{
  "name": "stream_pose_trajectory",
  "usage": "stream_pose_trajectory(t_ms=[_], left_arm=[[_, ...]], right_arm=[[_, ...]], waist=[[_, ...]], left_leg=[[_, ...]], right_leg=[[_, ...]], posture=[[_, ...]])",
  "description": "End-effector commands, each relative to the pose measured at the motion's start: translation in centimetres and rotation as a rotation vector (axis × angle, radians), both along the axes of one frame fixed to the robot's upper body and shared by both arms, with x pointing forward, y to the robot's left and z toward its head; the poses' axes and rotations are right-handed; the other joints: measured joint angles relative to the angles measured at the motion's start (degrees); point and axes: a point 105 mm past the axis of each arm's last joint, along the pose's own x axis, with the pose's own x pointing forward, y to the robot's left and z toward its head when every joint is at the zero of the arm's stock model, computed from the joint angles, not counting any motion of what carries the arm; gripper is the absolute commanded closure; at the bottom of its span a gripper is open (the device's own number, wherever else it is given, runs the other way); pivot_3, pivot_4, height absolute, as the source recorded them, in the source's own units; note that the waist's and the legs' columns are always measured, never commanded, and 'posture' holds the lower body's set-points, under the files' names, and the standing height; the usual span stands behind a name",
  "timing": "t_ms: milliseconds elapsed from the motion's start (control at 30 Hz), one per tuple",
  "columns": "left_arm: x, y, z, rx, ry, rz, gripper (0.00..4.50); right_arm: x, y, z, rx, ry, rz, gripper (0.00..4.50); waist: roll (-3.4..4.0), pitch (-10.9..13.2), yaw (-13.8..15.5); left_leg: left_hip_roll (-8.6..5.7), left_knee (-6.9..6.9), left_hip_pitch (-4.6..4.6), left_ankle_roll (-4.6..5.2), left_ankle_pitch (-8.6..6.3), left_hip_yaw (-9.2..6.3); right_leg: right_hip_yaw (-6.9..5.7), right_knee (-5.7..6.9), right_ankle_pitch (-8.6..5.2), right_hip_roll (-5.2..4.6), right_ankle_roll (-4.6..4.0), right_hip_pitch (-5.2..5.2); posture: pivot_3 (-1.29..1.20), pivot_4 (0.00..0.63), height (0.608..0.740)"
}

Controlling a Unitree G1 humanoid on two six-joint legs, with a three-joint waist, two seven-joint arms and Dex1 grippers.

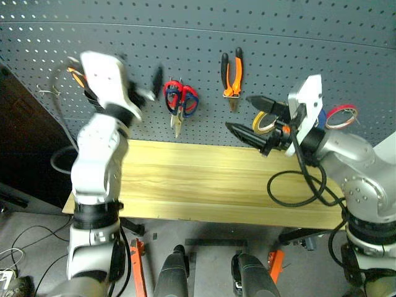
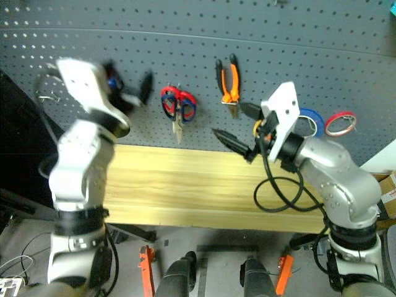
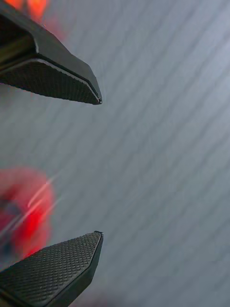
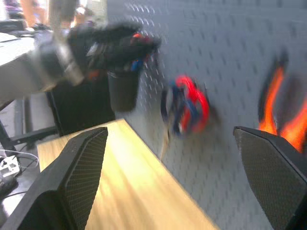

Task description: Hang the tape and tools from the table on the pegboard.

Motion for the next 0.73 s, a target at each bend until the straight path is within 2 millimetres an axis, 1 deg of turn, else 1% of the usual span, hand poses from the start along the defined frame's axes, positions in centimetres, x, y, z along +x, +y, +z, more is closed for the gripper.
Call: stream_pose_trajectory(t_ms=[33,100,133,167,233,300,333,367,433,500,567,633,733], left_arm=[[-2.0,0.8,-1.8,0.031,0.048,0.014,0.02],[-2.4,1.8,-3.7,0.029,0.110,0.053,0.02],[-2.5,1.9,-4.3,0.026,0.128,0.062,0.02],[-2.6,2.3,-5.1,0.032,0.150,0.074,0.02],[-2.7,4.0,-8.3,-0.024,0.285,0.136,0.02],[-3.0,5.4,-10.9,-0.023,0.353,0.175,0.02],[-3.1,6.2,-12.2,-0.028,0.382,0.204,0.02],[-3.2,6.9,-13.2,-0.034,0.402,0.231,0.02],[-3.2,7.6,-14.7,-0.057,0.435,0.257,0.02],[-3.0,7.7,-15.7,-0.065,0.447,0.262,0.02],[-2.7,7.5,-16.6,-0.075,0.455,0.263,0.02],[-2.4,7.3,-17.1,-0.071,0.451,0.268,0.02],[-2.3,7.7,-17.7,-0.021,0.433,0.283,0.02]], right_arm=[[-0.8,-0.7,-1.6,0.035,0.017,-0.062,0.00],[-1.0,-1.2,-3.3,0.077,0.042,-0.104,0.00],[-1.0,-1.4,-3.7,0.089,0.044,-0.120,0.00],[-0.7,-1.9,-4.7,0.088,0.063,-0.158,0.00],[0.8,-4.3,-7.2,0.082,0.064,-0.364,0.00],[1.7,-6.9,-10.0,0.071,0.082,-0.541,0.00],[1.7,-8.2,-12.2,0.006,0.087,-0.602,0.00],[1.5,-9.0,-14.0,-0.049,0.093,-0.627,0.00],[1.0,-10.3,-16.7,-0.096,0.120,-0.657,0.00],[0.7,-11.3,-18.5,-0.090,0.155,-0.680,0.00],[0.7,-12.1,-20.0,-0.096,0.175,-0.709,0.00],[0.8,-12.7,-20.7,-0.067,0.194,-0.739,0.00],[1.2,-13.0,-21.0,-0.023,0.206,-0.759,0.00]], waist=[[0.00,0.0,-0.5],[0.00,-0.1,-0.3],[0.05,-0.2,-0.2],[0.09,-0.2,0.0],[0.09,-1.0,0.2],[0.11,-2.4,0.2],[0.15,-3.3,0.3],[0.14,-4.0,0.5],[0.04,-5.2,0.8],[0.11,-5.9,0.8],[0.26,-7.1,0.6],[0.28,-8.3,0.4],[0.37,-9.0,0.3]], left_leg=[[0.01,0.00,-0.01,-0.01,0.01,-0.03],[0.02,0.03,0.00,-0.02,0.02,-0.13],[0.02,0.03,0.00,-0.02,0.03,-0.20],[0.01,0.09,0.00,-0.03,0.03,-0.21],[-0.01,0.10,-0.01,-0.05,0.04,-0.18],[-0.01,0.12,0.02,-0.07,0.02,-0.15],[0.00,0.05,0.02,-0.24,-0.09,-0.15],[-0.01,0.04,0.00,-0.32,-0.14,-0.09],[-0.04,0.04,0.03,-0.35,-0.17,0.04],[-0.04,0.06,0.06,-0.36,-0.19,0.08],[-0.03,0.03,0.04,-0.35,-0.19,0.11],[-0.02,0.02,0.17,-0.35,-0.19,0.12],[0.02,-0.02,0.34,-0.36,-0.20,0.11]], right_leg=[[0.00,0.13,-0.02,0.02,-0.03,-0.07],[-0.07,0.28,-0.07,0.07,-0.10,-0.11],[-0.10,0.26,-0.09,0.11,-0.11,-0.10],[-0.09,0.25,-0.10,0.12,-0.07,-0.08],[-0.07,0.03,-0.07,0.10,0.07,-0.05],[-0.07,-0.29,-0.06,0.08,-0.04,0.08],[-0.10,-0.59,0.05,0.09,-0.08,0.13],[-0.07,-0.75,0.12,0.08,-0.05,0.14],[-0.06,-0.96,0.16,0.02,0.01,0.13],[-0.09,-0.96,0.19,0.00,0.05,0.12],[-0.07,-0.97,0.39,0.00,0.04,0.17],[-0.09,-1.00,0.47,0.00,0.02,0.16],[-0.14,-0.99,0.57,0.00,-0.11,0.21]], posture=[[-0.05,0.188,0.740],[-0.05,0.169,0.740],[-0.04,0.162,0.740],[-0.04,0.150,0.740],[-0.04,0.137,0.740],[-0.04,0.111,0.740],[-0.04,0.085,0.740],[-0.03,0.075,0.740],[-0.03,0.049,0.740],[-0.03,0.027,0.740],[-0.03,0.003,0.740],[-0.03,0.000,0.740],[-0.03,0.000,0.740]])
